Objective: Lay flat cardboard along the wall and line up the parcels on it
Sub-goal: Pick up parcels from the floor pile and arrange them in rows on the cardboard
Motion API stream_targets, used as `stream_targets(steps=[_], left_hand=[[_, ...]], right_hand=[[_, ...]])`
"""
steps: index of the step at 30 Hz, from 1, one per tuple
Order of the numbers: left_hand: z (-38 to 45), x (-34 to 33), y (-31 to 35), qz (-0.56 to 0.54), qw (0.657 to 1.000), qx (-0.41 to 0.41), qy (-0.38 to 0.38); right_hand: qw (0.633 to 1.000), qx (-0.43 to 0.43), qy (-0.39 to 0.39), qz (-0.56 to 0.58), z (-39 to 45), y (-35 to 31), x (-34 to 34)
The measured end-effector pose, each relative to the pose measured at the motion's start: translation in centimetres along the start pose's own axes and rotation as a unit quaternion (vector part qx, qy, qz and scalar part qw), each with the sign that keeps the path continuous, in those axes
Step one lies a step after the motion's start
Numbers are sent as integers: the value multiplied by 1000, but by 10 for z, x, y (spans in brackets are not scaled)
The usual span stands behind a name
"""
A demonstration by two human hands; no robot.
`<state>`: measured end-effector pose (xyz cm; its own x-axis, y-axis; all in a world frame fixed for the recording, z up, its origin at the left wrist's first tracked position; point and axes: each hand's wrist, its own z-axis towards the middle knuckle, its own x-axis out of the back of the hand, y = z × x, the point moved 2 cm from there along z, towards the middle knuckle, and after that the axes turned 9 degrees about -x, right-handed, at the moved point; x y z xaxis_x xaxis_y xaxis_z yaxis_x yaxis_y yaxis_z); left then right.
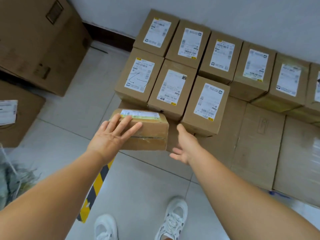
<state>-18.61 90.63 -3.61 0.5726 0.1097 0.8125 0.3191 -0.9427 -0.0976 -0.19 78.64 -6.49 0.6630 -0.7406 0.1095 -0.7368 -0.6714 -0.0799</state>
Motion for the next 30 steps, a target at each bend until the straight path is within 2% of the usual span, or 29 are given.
stream_targets(steps=[2, 4, 6, 7, 8, 9, 11, 13, 14, 17, 19, 21, 24, 27, 30], left_hand=[[1, -4, -7, -13, 1000, 2, 6], [-1, -10, -17, -46, 999, 3, 1], [-1, -19, -29, -131, 991, -2, 13], [-2, -23, -32, -211, 977, 12, 32], [-2, -26, -36, -308, 948, 55, 53], [-1, -30, -40, -409, 903, 112, 74], [6, -42, -47, -565, 792, 216, 86], [15, -51, -51, -638, 713, 281, 73], [18, -53, -54, -651, 692, 302, 78], [23, -47, -63, -657, 672, 315, 133], [24, -41, -71, -678, 647, 303, 173], [25, -36, -78, -690, 638, 281, 195], [29, -34, -85, -703, 633, 262, 190], [31, -36, -90, -731, 597, 278, 178], [29, -44, -93, -736, 583, 283, 194]], right_hand=[[999, 4, -39, -27, -7, 3, -30], [998, 12, -43, -33, -12, 5, -52], [1000, 15, -25, -11, -8, 7, -67], [1000, 16, -11, 1, -5, 9, -72], [1000, 13, 1, 14, -2, 12, -77], [1000, 11, 11, 27, 2, 14, -82], [998, 16, 20, 51, 10, 18, -93], [998, 15, 31, 59, 16, 21, -104], [998, 7, 37, 59, 16, 23, -108], [995, 1, 60, 74, 17, 28, -115], [993, 24, 72, 90, 16, 29, -117], [989, 63, 74, 116, 15, 28, -118], [979, 125, 71, 147, 11, 25, -125], [973, 157, 75, 150, 9, 18, -131], [968, 185, 78, 151, 6, 17, -129]])
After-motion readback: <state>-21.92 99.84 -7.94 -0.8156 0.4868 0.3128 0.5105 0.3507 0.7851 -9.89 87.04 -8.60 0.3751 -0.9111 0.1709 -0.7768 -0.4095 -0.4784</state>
